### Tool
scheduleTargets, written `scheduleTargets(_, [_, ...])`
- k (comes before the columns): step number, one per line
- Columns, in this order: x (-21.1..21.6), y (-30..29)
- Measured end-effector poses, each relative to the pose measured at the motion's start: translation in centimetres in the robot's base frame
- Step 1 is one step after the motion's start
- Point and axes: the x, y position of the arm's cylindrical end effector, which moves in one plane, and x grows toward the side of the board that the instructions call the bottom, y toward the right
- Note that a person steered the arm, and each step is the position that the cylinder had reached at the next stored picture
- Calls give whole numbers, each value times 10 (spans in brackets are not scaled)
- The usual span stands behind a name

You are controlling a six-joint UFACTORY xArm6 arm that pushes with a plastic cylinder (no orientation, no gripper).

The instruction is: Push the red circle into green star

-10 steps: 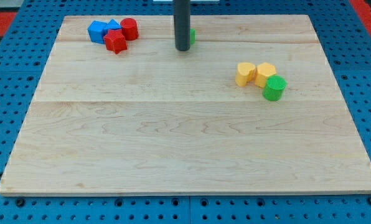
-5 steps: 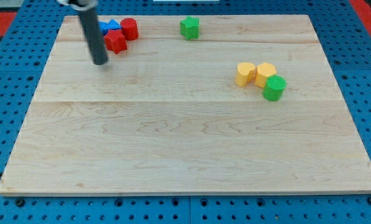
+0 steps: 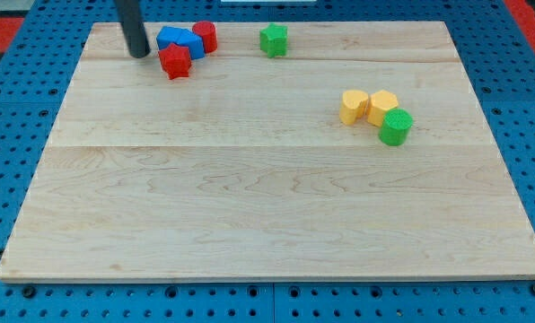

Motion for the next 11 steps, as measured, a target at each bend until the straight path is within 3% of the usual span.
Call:
scheduleTargets(1, [-8, 5])
scheduleTargets(3, [-30, 92])
scheduleTargets(4, [-27, 47])
scheduleTargets(5, [-66, 47])
scheduleTargets(7, [-69, 56])
scheduleTargets(9, [-68, 157])
scheduleTargets(11, [-63, 173])
